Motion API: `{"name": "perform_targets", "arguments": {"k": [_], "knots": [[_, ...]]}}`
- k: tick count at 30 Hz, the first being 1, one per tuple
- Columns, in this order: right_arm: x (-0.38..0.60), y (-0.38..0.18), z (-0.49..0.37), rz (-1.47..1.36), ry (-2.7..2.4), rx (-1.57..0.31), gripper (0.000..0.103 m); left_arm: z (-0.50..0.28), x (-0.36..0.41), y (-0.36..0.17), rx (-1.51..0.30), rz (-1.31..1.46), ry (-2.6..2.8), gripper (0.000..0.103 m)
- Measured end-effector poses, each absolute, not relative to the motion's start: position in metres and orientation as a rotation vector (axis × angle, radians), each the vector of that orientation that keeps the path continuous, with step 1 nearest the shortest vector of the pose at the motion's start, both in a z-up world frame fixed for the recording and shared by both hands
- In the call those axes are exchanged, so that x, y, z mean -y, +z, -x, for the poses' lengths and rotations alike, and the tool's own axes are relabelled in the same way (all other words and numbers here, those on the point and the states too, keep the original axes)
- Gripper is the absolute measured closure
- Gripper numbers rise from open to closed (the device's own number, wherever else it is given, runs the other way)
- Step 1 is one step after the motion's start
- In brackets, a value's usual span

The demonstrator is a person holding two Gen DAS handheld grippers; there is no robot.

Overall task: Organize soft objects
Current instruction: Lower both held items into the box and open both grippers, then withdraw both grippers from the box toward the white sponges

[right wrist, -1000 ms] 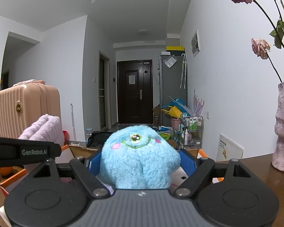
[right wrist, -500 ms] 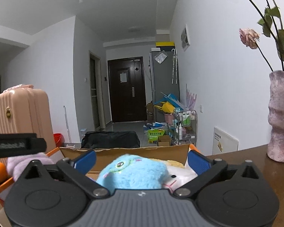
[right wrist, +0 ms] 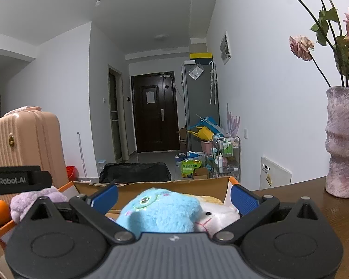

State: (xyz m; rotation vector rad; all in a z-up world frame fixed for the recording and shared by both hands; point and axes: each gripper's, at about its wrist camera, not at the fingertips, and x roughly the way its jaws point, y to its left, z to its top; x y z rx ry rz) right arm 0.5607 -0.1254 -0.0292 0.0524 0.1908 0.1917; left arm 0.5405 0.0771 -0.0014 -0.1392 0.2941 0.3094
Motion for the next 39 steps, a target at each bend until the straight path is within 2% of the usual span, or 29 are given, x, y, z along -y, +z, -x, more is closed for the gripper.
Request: {"name": "perform_targets", "arguments": {"k": [39], "knots": [[0.139, -0.030, -0.437, -0.002, 0.184, -0.185, 0.000, -0.425, -0.080, -0.011, -0.337, 0.091, 0.274, 0.000]]}}
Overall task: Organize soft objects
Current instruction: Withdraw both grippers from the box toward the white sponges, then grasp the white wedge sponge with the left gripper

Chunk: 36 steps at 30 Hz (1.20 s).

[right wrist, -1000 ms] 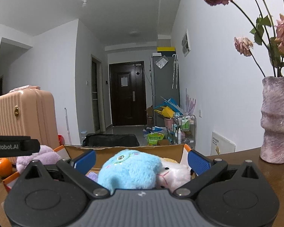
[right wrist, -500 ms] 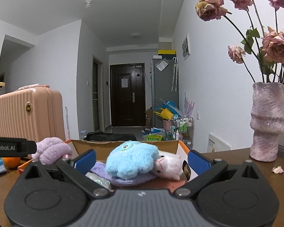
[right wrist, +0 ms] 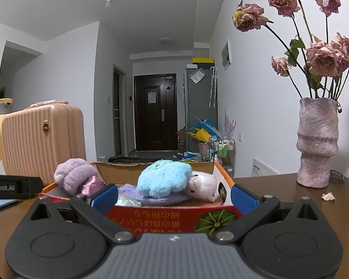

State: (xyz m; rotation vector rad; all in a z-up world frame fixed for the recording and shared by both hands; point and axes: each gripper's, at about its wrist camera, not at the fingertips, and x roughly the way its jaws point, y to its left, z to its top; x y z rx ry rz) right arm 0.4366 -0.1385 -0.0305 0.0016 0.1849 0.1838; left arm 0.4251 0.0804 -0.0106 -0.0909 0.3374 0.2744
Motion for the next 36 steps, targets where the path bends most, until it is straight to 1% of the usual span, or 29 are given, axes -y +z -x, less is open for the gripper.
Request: {"name": "perform_targets", "arguments": {"k": [24, 36], "knots": [[0.151, -0.034, -0.380, 0.017, 0.192, -0.254, 0.000, -0.357, -0.070, -0.016, -0.393, 0.061, 0.217, 0.000], [0.155, -0.037, -0.378, 0.017, 0.179, -0.301, 0.000, -0.359, -0.064, -0.024, -0.447, 0.041, 0.177, 0.000]]}}
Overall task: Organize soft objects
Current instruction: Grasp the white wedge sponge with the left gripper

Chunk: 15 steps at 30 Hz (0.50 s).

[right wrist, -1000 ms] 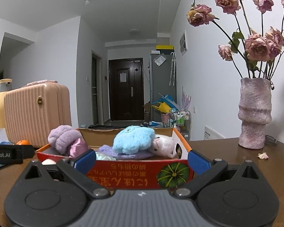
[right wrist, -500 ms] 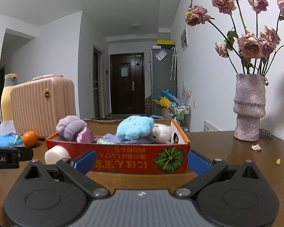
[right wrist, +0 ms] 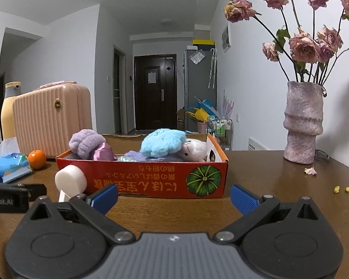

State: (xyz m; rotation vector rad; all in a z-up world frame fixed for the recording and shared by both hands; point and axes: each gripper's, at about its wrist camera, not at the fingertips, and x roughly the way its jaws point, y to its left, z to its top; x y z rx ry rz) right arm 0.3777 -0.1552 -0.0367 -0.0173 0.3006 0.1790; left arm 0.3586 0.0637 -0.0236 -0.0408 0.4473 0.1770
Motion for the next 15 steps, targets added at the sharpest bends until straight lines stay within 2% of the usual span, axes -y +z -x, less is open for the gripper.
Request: {"name": "perform_targets", "arguments": {"k": [9, 11, 15], "knots": [[0.161, -0.038, -0.384, -0.011, 0.158, -0.332, 0.000, -0.385, -0.053, -0.038, -0.504, -0.036, 0.158, 0.001], [0.162, -0.039, -0.386, -0.015, 0.155, -0.339, 0.000, -0.393, -0.053, -0.040, -0.519, -0.038, 0.152, 0.003], [0.164, -0.040, -0.391, -0.025, 0.145, -0.357, 0.000, -0.405, -0.056, -0.043, -0.543, -0.034, 0.140, 0.014]]}}
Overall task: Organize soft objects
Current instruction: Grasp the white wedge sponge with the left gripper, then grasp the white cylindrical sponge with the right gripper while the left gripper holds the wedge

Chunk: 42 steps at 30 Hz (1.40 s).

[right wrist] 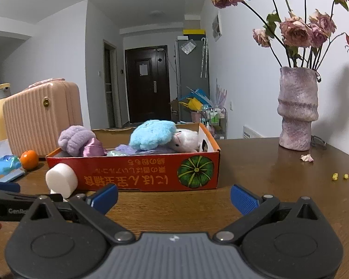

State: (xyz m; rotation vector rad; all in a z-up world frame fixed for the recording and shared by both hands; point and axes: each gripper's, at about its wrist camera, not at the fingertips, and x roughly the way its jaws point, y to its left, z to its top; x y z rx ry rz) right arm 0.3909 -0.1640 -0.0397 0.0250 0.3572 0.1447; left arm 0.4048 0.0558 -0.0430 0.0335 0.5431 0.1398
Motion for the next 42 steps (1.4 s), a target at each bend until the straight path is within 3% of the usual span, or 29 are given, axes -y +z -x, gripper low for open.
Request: {"name": "perform_targets", "arguments": {"k": [8, 14, 42], "knots": [[0.173, -0.042, -0.406, -0.057, 0.095, -0.378, 0.000, -0.423, -0.056, -0.051, -0.613, -0.033, 0.084, 0.042], [0.178, -0.044, -0.412, -0.081, 0.075, -0.396, 0.000, -0.432, -0.055, -0.056, -0.650, -0.041, 0.050, 0.081], [0.162, -0.044, -0.413, -0.073, 0.131, -0.401, 0.000, -0.412, -0.075, -0.041, -0.588, 0.006, 0.058, 0.083]]}}
